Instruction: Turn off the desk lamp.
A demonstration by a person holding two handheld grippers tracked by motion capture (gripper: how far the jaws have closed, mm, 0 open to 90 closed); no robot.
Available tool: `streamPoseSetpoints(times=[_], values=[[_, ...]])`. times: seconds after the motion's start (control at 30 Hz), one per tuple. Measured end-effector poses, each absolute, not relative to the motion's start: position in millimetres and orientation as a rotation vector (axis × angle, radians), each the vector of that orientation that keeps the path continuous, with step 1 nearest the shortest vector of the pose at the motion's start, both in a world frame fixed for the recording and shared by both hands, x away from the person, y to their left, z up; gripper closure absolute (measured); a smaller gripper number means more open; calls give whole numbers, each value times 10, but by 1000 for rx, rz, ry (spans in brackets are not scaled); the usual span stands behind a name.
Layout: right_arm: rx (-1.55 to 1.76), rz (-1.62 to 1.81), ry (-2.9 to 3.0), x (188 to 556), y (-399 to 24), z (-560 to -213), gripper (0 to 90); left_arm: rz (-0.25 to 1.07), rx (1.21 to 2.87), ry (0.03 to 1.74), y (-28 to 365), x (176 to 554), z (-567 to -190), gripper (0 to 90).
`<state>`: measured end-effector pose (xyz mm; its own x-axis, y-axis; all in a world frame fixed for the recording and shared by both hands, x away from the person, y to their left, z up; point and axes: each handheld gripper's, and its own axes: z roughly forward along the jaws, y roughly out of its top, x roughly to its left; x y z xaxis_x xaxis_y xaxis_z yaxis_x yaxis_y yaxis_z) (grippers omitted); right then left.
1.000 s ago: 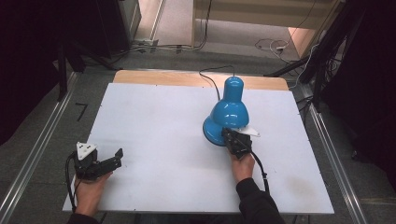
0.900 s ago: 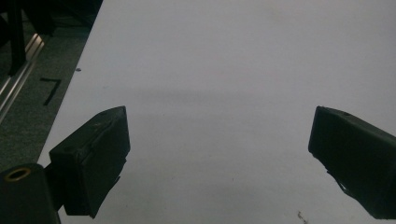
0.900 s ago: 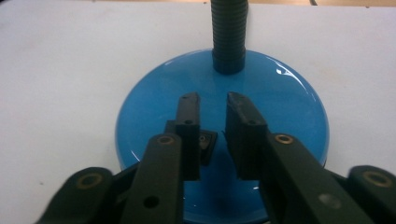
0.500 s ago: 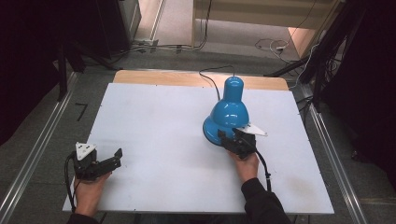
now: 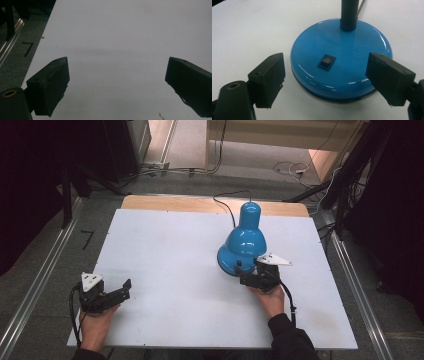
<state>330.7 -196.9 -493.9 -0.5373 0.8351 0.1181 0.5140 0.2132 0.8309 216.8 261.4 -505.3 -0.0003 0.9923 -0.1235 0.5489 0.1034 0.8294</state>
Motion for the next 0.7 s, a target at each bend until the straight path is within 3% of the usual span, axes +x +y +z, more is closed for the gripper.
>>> streamPoseSetpoints(times=[0.7], values=[[1270,1253,2096,3125,-2380,-4914,141,764,1540,1645,2600,2175,-5058,59]])
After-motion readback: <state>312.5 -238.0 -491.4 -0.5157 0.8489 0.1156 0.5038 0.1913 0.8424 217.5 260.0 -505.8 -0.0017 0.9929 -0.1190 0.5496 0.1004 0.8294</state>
